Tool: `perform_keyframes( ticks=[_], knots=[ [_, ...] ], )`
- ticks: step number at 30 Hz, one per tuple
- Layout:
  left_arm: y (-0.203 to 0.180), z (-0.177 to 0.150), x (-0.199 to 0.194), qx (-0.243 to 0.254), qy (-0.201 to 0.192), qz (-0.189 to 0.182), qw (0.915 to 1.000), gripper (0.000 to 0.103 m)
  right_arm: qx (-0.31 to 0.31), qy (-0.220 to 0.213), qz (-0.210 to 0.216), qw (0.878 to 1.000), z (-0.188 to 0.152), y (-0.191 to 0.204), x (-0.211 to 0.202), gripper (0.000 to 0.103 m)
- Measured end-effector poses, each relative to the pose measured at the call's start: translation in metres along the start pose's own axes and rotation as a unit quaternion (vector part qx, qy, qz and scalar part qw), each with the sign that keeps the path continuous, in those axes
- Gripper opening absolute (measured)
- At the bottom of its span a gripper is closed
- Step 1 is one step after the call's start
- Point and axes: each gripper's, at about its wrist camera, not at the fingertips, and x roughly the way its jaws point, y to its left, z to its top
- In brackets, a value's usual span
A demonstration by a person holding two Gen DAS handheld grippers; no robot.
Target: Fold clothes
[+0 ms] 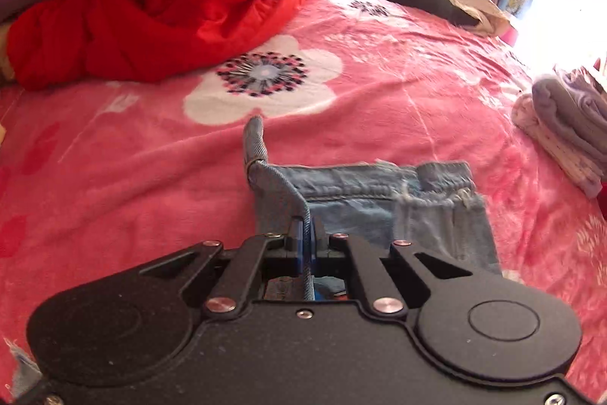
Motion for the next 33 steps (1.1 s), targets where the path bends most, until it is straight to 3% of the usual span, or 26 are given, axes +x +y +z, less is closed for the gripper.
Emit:
perform_keyframes(
  ticks=[4,8,11,13,15,19,23,28,33],
  knots=[
    [-0.019,-0.006,0.019,0.027,0.012,0.022,0.9993,0.002,0.025,0.004,-0.001,1.000,-0.005,-0.006,-0.002,0.007],
    [-0.035,-0.013,0.046,0.081,0.048,0.019,0.9954,0.005,0.056,0.010,-0.002,0.998,-0.010,-0.014,-0.001,0.007],
    [-0.031,-0.009,0.036,0.094,0.039,-0.011,0.9948,0.015,0.075,0.012,0.000,0.997,-0.013,-0.019,0.001,0.007],
    [-0.021,-0.001,0.012,0.077,0.012,-0.041,0.9961,0.015,0.083,0.012,0.000,0.996,-0.013,-0.021,0.002,0.006],
    [-0.009,0.008,-0.008,0.064,-0.014,-0.046,0.9968,0.015,0.090,0.011,0.001,0.996,-0.013,-0.022,0.002,0.006],
    [0.008,0.023,-0.005,0.049,-0.019,-0.020,0.9984,0.012,0.106,0.009,0.003,0.994,-0.014,-0.024,0.001,0.006],
    [-0.008,0.028,0.028,0.079,-0.005,-0.007,0.9969,0.009,0.127,0.007,0.004,0.992,-0.015,-0.029,-0.001,0.006],
    [-0.021,0.024,0.075,0.092,0.021,0.037,0.9949,0.009,0.137,0.015,0.004,0.990,-0.017,-0.032,0.003,0.006],
    [-0.020,0.030,0.064,0.089,0.005,0.034,0.9955,0.009,0.141,0.022,0.003,0.990,-0.019,-0.033,0.005,0.006]
  ],
)
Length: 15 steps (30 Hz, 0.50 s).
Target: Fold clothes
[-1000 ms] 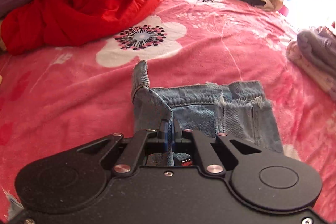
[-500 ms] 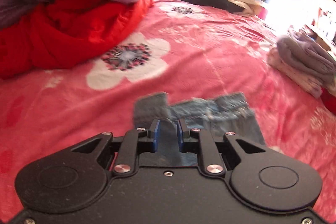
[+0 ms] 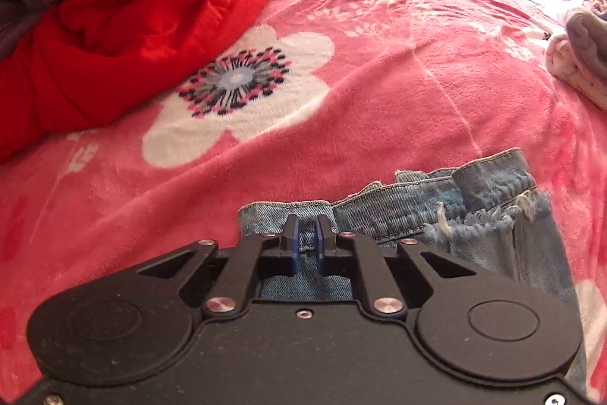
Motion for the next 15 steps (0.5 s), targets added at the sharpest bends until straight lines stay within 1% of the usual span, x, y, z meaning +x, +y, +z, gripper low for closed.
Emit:
perform_keyframes(
  ticks=[3,5,7,10,11,12,13,14,15],
  knots=[
    [0.013,-0.010,-0.036,-0.020,-0.025,-0.030,0.9990,0.009,0.003,-0.001,0.000,1.000,-0.001,0.000,0.000,0.006],
    [0.020,-0.023,-0.063,-0.023,-0.035,-0.040,0.9983,0.009,0.010,-0.003,0.002,1.000,-0.001,-0.001,-0.001,0.006],
    [0.029,-0.046,-0.092,-0.028,-0.044,-0.036,0.9980,0.009,0.018,-0.004,0.004,1.000,-0.001,-0.003,-0.001,0.006],
    [0.049,-0.092,-0.143,-0.071,-0.059,-0.033,0.9951,0.009,0.025,-0.006,0.005,1.000,-0.003,-0.004,-0.001,0.006],
    [0.059,-0.113,-0.161,-0.102,-0.065,-0.029,0.9923,0.011,0.026,-0.007,0.005,1.000,-0.003,-0.005,-0.001,0.006],
    [0.070,-0.133,-0.178,-0.134,-0.070,-0.026,0.9881,0.021,0.027,-0.008,0.006,1.000,-0.003,-0.005,-0.001,0.006],
    [0.081,-0.153,-0.192,-0.174,-0.074,-0.021,0.9818,0.030,0.026,-0.009,0.006,1.000,-0.004,-0.005,-0.001,0.006],
    [0.093,-0.174,-0.204,-0.221,-0.081,-0.002,0.9719,0.046,0.025,-0.009,0.005,1.000,-0.004,-0.005,0.000,0.006],
    [0.104,-0.195,-0.216,-0.269,-0.089,0.023,0.9588,0.049,0.024,-0.010,0.004,1.000,-0.004,-0.004,0.000,0.006]
  ],
)
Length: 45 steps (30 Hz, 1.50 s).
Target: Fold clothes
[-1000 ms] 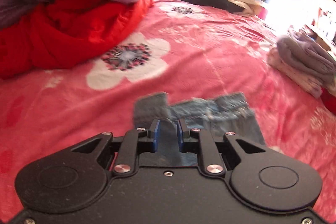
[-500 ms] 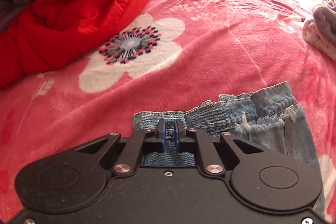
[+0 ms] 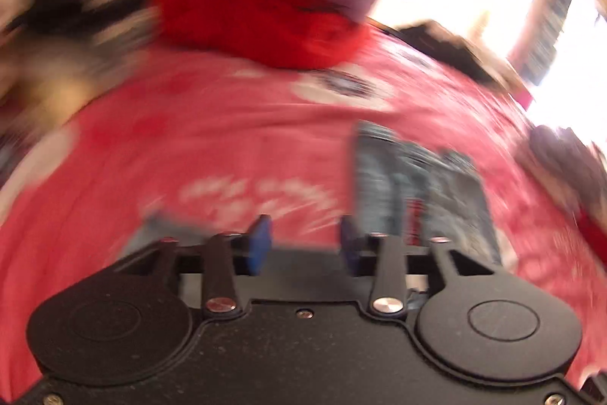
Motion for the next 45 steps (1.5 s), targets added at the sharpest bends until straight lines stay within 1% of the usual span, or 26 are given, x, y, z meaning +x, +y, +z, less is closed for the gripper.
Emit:
perform_keyframes(
  ticks=[1,3,4,5,7,8,10,12,14,16,17,19,22,25,27,30,32,34,37,39,40,41,42,43,44,45],
  knots=[
    [0.019,-0.010,-0.009,-0.038,-0.009,0.023,0.9990,0.049,-0.002,0.000,-0.002,1.000,0.000,0.001,0.000,0.006],
    [0.052,-0.027,-0.018,-0.103,-0.016,0.074,0.9919,0.048,-0.007,-0.001,-0.005,1.000,0.000,0.002,-0.001,0.006],
    [0.066,-0.031,-0.017,-0.128,-0.007,0.082,0.9883,0.048,-0.008,-0.002,-0.006,1.000,-0.001,0.002,-0.001,0.006],
    [0.080,-0.033,-0.013,-0.157,0.004,0.078,0.9846,0.047,-0.009,-0.002,-0.007,1.000,-0.001,0.002,-0.001,0.006],
    [0.101,-0.036,-0.008,-0.213,0.005,0.060,0.9751,0.047,-0.008,-0.003,-0.007,1.000,-0.002,0.002,-0.001,0.005],
    [0.107,-0.039,-0.004,-0.230,0.011,0.052,0.9718,0.047,-0.007,-0.002,-0.007,1.000,-0.002,0.001,-0.002,0.005],
    [0.112,-0.046,0.005,-0.255,0.019,0.053,0.9652,0.046,-0.005,-0.002,-0.007,1.000,-0.003,0.000,-0.002,0.005],
    [0.109,-0.049,0.012,-0.251,0.010,0.054,0.9666,0.046,-0.002,-0.002,-0.005,1.000,-0.003,-0.002,-0.002,0.005],
    [0.105,-0.050,0.017,-0.247,-0.010,0.042,0.9680,0.047,-0.001,-0.003,-0.004,1.000,-0.004,-0.003,-0.002,0.005],
    [0.107,-0.051,0.023,-0.244,-0.024,0.036,0.9687,0.025,-0.001,-0.004,-0.004,1.000,-0.004,-0.002,-0.003,0.005],
    [0.108,-0.050,0.025,-0.246,-0.023,0.028,0.9685,0.003,-0.001,-0.004,-0.003,1.000,-0.005,-0.002,-0.003,0.005],
    [0.102,-0.045,0.019,-0.253,-0.031,-0.010,0.9670,0.003,0.000,-0.003,-0.002,1.000,-0.004,-0.003,-0.003,0.005],
    [0.060,-0.027,-0.002,-0.178,-0.056,-0.043,0.9815,0.002,0.003,-0.004,0.000,1.000,-0.003,-0.003,-0.006,0.006],
    [0.002,-0.007,-0.023,-0.118,-0.072,-0.095,0.9858,0.002,0.004,-0.007,0.003,1.000,-0.002,-0.003,-0.012,0.013],
    [-0.045,0.002,-0.035,-0.076,-0.077,-0.134,0.9850,0.002,0.011,-0.011,0.004,1.000,0.000,-0.004,-0.019,0.014],
    [-0.115,0.003,-0.050,-0.013,-0.072,-0.186,0.9798,0.002,0.038,-0.027,0.005,0.999,0.005,-0.012,-0.036,0.014],
    [-0.158,-0.006,-0.056,0.030,-0.064,-0.212,0.9746,0.002,0.077,-0.050,0.009,0.996,0.009,-0.025,-0.053,0.014],
    [-0.196,-0.026,-0.057,0.077,-0.055,-0.229,0.9690,0.002,0.122,-0.079,0.012,0.989,0.013,-0.039,-0.072,0.014],
    [-0.240,-0.060,-0.053,0.141,-0.038,-0.244,0.9586,0.002,0.205,-0.133,0.026,0.969,0.019,-0.072,-0.105,0.014],
    [-0.259,-0.085,-0.038,0.192,0.002,-0.262,0.9457,0.004,0.252,-0.172,0.024,0.952,0.018,-0.094,-0.128,0.014],
    [-0.265,-0.097,-0.032,0.217,0.025,-0.268,0.9382,0.008,0.276,-0.188,0.016,0.942,0.014,-0.106,-0.139,0.015],
    [-0.261,-0.105,-0.032,0.226,0.033,-0.269,0.9356,0.020,0.300,-0.205,0.008,0.932,0.011,-0.117,-0.150,0.019],
    [-0.247,-0.106,-0.035,0.219,0.030,-0.270,0.9372,0.036,0.322,-0.220,0.000,0.921,0.007,-0.128,-0.160,0.023],
    [-0.233,-0.107,-0.038,0.212,0.028,-0.270,0.9387,0.045,0.339,-0.221,-0.013,0.914,0.002,-0.137,-0.166,0.028],
    [-0.219,-0.109,-0.041,0.205,0.026,-0.270,0.9403,0.048,0.356,-0.222,-0.025,0.907,-0.003,-0.146,-0.172,0.028],
    [-0.204,-0.107,-0.044,0.195,0.023,-0.264,0.9442,0.047,0.371,-0.218,-0.035,0.902,-0.007,-0.154,-0.173,0.028]
  ],
)
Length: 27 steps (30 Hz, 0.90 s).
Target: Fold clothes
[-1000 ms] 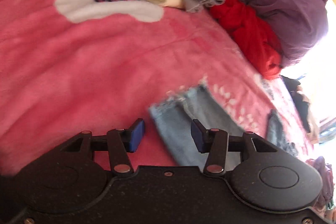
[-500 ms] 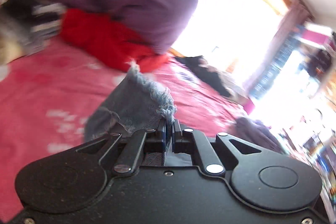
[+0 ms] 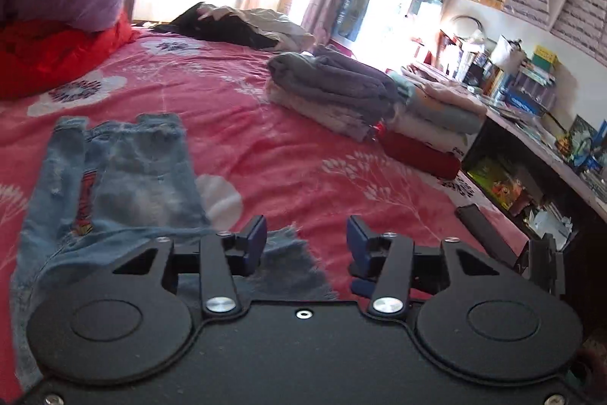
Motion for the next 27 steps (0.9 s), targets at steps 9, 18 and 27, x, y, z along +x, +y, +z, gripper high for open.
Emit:
perform_keyframes(
  ticks=[9,18,27],
  knots=[
    [0.159,-0.007,-0.105,-0.151,-0.038,0.198,0.9677,0.032,-0.029,0.060,-0.057,0.996,-0.018,0.004,0.029,0.049],
    [0.129,-0.048,-0.048,-0.043,0.080,0.143,0.9856,0.018,0.025,0.087,-0.021,0.996,-0.046,0.005,0.041,0.051],
    [0.138,-0.046,-0.055,-0.063,0.058,0.107,0.9906,0.018,0.039,0.043,-0.008,0.998,-0.043,-0.005,0.050,0.048]
  ],
)
